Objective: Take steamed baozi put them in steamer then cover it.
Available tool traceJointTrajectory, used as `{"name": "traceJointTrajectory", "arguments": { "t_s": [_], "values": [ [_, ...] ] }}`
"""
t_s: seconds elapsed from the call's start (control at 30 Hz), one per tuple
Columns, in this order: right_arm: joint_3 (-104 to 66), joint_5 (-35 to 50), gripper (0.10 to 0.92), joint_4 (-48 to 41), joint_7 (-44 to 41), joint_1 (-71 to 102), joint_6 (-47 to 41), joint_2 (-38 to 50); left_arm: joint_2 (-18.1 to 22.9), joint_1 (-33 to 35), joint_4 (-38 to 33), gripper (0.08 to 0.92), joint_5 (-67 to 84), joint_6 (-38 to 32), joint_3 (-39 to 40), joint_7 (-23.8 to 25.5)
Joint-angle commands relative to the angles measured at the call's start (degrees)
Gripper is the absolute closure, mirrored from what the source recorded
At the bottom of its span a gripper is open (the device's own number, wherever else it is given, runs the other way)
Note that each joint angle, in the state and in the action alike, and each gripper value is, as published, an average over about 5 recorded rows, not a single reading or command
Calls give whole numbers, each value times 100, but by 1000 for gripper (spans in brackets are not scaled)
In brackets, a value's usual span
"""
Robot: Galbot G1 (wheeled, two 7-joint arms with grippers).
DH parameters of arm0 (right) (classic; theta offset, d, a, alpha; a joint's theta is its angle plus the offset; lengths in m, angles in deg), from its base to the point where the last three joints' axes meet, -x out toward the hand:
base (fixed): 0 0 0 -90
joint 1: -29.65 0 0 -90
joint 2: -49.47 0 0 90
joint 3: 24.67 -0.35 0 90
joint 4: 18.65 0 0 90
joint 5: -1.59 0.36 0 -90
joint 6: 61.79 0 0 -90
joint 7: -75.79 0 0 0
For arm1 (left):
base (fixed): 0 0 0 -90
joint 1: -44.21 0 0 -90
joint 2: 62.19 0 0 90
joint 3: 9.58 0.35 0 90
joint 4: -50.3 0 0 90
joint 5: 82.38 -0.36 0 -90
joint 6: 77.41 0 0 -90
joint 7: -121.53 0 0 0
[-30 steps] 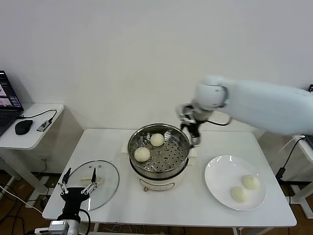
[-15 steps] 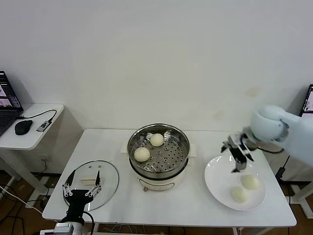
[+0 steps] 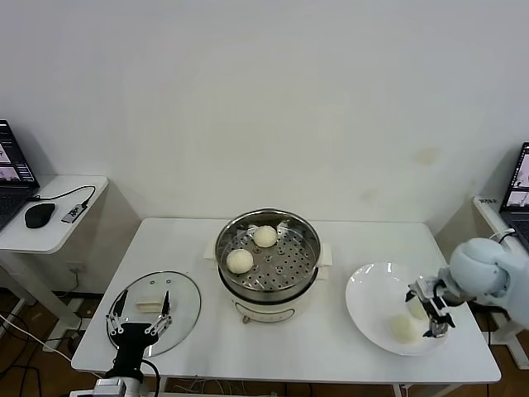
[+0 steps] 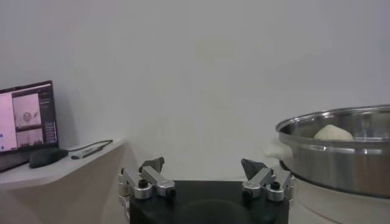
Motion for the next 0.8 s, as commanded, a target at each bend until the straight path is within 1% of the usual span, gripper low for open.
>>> {"name": "traceJointTrajectory", "arguments": {
  "t_s": [0.03,0.37,0.8],
  "values": [
    [-411,-268,203,-359,275,739,54,-269,6,1,14,177,-7,-8,-4,-1],
    [-678,-364,203,-943,381,1060,81,-652,12,-10,75,177,-5,-21,-61,-1],
    [-772,-313,210,-1079,366,1175,52,-775,23,-33,114,177,-25,-15,-56,-2]
  ]
}}
